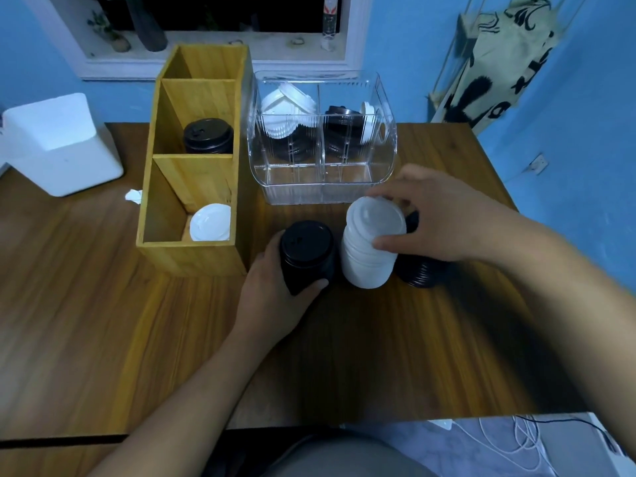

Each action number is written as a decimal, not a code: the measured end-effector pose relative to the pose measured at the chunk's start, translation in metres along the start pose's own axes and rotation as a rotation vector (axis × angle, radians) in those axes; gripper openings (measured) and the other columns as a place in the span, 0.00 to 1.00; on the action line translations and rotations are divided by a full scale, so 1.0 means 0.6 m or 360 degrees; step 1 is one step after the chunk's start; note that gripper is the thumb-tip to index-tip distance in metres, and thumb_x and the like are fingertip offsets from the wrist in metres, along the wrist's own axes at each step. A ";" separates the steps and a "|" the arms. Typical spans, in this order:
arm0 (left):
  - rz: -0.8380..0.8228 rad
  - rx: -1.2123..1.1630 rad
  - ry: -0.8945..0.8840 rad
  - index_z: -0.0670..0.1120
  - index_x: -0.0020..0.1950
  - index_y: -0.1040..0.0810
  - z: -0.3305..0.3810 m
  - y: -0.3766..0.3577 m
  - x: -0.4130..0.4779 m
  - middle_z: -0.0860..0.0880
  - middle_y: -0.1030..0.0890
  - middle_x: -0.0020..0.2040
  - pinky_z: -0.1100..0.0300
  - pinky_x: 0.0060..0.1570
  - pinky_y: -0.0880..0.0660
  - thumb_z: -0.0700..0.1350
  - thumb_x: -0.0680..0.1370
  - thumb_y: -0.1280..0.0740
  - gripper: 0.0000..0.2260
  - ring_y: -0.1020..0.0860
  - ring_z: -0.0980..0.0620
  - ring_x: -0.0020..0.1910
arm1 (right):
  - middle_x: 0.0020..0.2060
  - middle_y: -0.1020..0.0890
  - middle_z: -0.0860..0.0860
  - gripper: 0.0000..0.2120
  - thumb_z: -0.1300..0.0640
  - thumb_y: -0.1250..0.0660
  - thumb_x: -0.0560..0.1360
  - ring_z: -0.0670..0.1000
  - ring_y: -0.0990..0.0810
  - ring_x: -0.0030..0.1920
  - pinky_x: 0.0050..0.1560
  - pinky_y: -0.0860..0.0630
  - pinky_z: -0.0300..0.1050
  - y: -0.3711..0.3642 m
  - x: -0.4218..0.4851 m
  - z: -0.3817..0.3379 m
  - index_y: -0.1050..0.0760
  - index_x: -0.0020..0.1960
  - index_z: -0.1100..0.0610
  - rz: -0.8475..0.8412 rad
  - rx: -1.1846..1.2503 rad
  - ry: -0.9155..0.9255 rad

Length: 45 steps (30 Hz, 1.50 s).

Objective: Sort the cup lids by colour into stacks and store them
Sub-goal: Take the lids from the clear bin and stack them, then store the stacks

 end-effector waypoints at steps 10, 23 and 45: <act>-0.0010 0.0011 0.0033 0.55 0.79 0.43 -0.001 -0.001 0.001 0.56 0.30 0.74 0.63 0.65 0.38 0.60 0.69 0.23 0.44 0.33 0.56 0.72 | 0.73 0.35 0.42 0.37 0.34 0.29 0.71 0.49 0.34 0.71 0.66 0.34 0.46 -0.030 0.041 0.001 0.37 0.76 0.40 -0.0381 -0.0309 0.0052; -0.0013 0.0022 0.0066 0.56 0.80 0.44 -0.005 -0.003 0.002 0.57 0.31 0.75 0.63 0.67 0.38 0.61 0.69 0.23 0.46 0.34 0.59 0.72 | 0.58 0.28 0.34 0.32 0.27 0.30 0.67 0.42 0.26 0.57 0.56 0.24 0.43 0.000 0.075 0.005 0.32 0.67 0.35 -0.0674 -0.0179 0.0150; -0.0133 0.0060 0.0176 0.65 0.79 0.52 -0.015 -0.007 0.010 0.63 0.33 0.73 0.81 0.61 0.50 0.69 0.68 0.27 0.48 0.36 0.65 0.69 | 0.71 0.26 0.55 0.42 0.45 0.20 0.68 0.60 0.24 0.65 0.68 0.28 0.55 0.056 0.514 0.088 0.34 0.77 0.51 -0.0684 -0.0606 -0.0164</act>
Point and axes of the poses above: each hand's wrist, its own x-axis towards the middle knuckle, its own y-axis out of the back of the hand, z = x × y, the point moved 4 cm from there along x, towards the middle knuckle
